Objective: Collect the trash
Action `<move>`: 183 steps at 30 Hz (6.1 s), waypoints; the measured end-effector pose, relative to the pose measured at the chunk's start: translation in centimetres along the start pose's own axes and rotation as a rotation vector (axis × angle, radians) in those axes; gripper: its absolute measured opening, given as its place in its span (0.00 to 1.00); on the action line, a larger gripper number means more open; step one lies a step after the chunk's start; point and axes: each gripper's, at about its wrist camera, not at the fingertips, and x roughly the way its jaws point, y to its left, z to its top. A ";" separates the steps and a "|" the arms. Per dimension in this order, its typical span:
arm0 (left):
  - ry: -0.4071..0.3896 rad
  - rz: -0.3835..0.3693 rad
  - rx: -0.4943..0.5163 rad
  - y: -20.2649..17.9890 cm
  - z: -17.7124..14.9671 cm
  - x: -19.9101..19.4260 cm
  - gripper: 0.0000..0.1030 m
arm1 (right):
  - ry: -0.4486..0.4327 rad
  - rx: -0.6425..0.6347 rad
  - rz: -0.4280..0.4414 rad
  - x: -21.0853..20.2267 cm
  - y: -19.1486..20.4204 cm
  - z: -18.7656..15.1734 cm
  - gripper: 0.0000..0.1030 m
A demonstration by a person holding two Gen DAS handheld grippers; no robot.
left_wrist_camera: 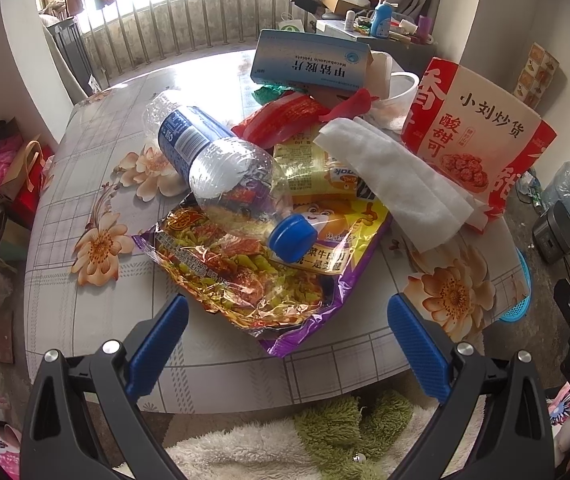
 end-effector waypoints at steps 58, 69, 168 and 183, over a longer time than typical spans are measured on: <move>0.040 -0.251 0.233 -7.2 9.7 9.7 0.13 | 0.028 0.297 0.585 13.5 -6.0 7.2 0.06; -0.108 -0.356 0.222 -4.2 9.3 3.3 0.05 | -0.110 0.330 0.533 8.5 -8.6 7.0 0.00; -0.367 -0.252 -0.022 11.8 8.2 -2.2 0.94 | -0.224 0.159 0.356 3.5 0.2 9.9 0.75; -0.236 -0.178 -0.158 18.9 7.3 4.8 0.50 | 0.165 -0.193 0.882 9.3 21.3 13.5 0.72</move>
